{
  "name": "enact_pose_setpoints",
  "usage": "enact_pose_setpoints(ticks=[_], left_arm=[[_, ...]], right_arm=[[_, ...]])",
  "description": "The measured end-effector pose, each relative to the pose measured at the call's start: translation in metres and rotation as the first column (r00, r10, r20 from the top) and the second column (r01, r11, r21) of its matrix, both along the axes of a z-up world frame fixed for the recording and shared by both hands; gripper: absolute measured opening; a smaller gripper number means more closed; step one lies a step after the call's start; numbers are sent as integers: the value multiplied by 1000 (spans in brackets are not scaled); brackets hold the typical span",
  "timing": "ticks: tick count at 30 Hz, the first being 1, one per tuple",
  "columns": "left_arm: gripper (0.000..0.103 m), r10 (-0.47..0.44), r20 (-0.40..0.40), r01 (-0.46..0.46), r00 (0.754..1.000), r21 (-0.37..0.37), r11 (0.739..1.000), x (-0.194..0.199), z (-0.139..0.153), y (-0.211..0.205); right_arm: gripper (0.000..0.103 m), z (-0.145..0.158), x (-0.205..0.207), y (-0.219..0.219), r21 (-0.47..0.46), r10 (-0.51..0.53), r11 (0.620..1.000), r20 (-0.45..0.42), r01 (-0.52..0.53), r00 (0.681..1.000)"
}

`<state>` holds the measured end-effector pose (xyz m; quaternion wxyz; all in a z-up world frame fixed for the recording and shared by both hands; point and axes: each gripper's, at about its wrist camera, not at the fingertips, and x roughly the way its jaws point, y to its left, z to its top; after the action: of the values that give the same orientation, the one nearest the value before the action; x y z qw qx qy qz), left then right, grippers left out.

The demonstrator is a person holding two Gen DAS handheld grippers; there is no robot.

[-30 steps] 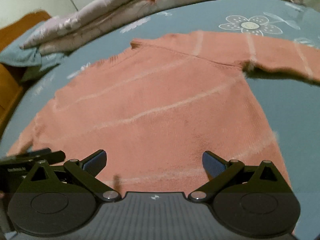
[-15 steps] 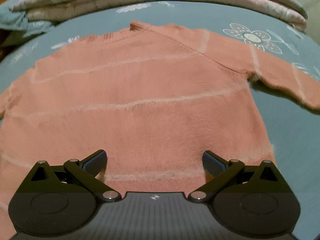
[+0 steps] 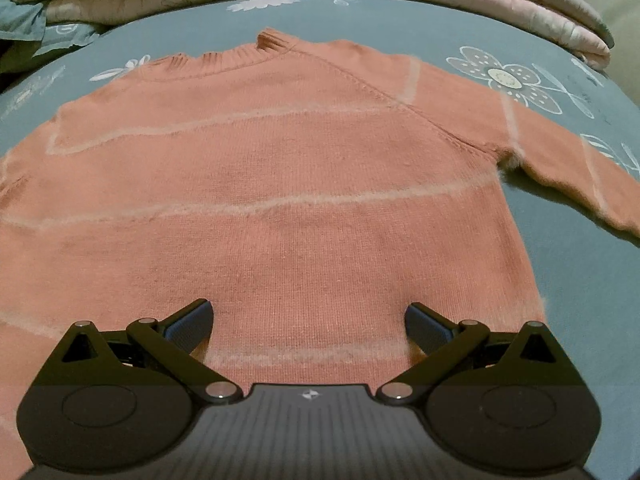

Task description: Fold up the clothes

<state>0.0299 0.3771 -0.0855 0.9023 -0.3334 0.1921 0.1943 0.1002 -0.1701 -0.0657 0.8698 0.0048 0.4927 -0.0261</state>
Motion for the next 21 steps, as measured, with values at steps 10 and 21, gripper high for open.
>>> enact_pose_setpoints(ticks=[10, 21], left_arm=[[82, 50, -76, -53, 996, -35, 998, -19, -14, 36], [89, -14, -53, 15, 998, 19, 1000, 12, 7, 29]], right_arm=[[103, 0, 4, -7, -1, 4, 1000, -11, -4, 1000], [103, 0, 7, -9, -5, 5, 1000, -25, -5, 1000]])
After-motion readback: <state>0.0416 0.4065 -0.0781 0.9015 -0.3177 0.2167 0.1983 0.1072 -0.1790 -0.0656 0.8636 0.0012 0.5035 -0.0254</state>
